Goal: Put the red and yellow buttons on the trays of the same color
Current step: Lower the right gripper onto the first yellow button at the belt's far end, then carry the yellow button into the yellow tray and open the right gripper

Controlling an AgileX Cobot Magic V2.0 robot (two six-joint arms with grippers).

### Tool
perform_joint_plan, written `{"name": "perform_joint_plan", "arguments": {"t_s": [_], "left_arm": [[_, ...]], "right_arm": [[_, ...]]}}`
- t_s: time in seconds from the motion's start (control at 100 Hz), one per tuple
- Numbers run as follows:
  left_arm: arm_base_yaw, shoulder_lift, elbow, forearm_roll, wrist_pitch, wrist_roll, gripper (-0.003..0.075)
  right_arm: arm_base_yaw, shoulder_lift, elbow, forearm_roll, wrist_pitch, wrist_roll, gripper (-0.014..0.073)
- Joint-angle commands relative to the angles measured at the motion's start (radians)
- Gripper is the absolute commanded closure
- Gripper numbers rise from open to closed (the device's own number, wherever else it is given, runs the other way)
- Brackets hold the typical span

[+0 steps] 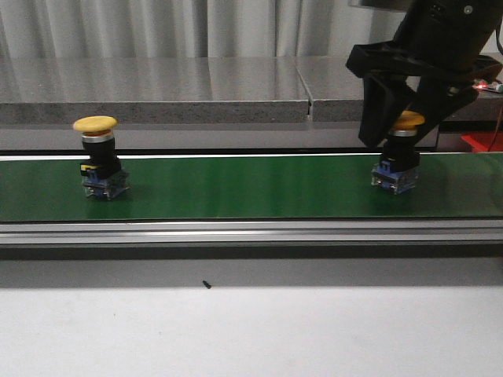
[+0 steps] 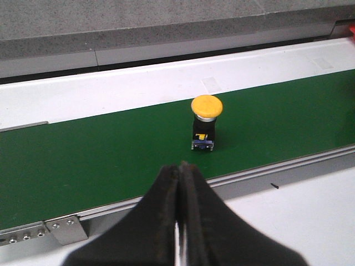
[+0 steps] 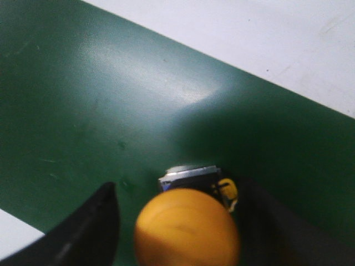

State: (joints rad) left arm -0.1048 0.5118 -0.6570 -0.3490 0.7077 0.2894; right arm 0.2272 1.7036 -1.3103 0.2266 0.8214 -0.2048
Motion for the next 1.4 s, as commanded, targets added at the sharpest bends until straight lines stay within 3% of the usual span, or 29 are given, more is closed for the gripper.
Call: {"name": "perform_joint_plan", "arguments": {"t_s": [0.0, 0.09, 0.15, 0.3, 0.63, 0.84, 1.18, 1.39], "left_arm": [[-0.008, 0.004, -0.026, -0.021, -0.062, -0.004, 0.0741], [-0.008, 0.004, -0.026, -0.021, -0.062, -0.004, 0.0741], [-0.008, 0.004, -0.026, -0.021, -0.062, -0.004, 0.0741], [-0.008, 0.004, -0.026, -0.021, -0.062, -0.004, 0.0741], [-0.008, 0.004, -0.026, -0.021, -0.064, -0.004, 0.0741], [-0.008, 0.004, -0.026, -0.021, -0.064, -0.004, 0.0741], [-0.008, 0.004, -0.026, -0.021, -0.064, -0.004, 0.0741], [-0.008, 0.004, -0.026, -0.021, -0.064, -0.004, 0.0741]], "right_arm": [[-0.007, -0.049, -0.036, 0.014, -0.032, -0.013, 0.0388], [-0.008, -0.065, -0.036, 0.009, -0.033, -0.013, 0.0529], [-0.013, -0.085, -0.034, 0.009, -0.031, -0.007, 0.0560], [-0.087, -0.150, -0.034, 0.009, -0.004, 0.022, 0.0554], [-0.410, -0.208, -0.031, -0.002, 0.053, 0.031, 0.0554], [-0.543, -0.208, 0.051, -0.006, -0.077, 0.031, 0.0554], [-0.663, -0.190, 0.231, -0.006, -0.300, 0.031, 0.0554], [-0.666, -0.089, 0.238, 0.024, -0.305, 0.032, 0.0554]]}}
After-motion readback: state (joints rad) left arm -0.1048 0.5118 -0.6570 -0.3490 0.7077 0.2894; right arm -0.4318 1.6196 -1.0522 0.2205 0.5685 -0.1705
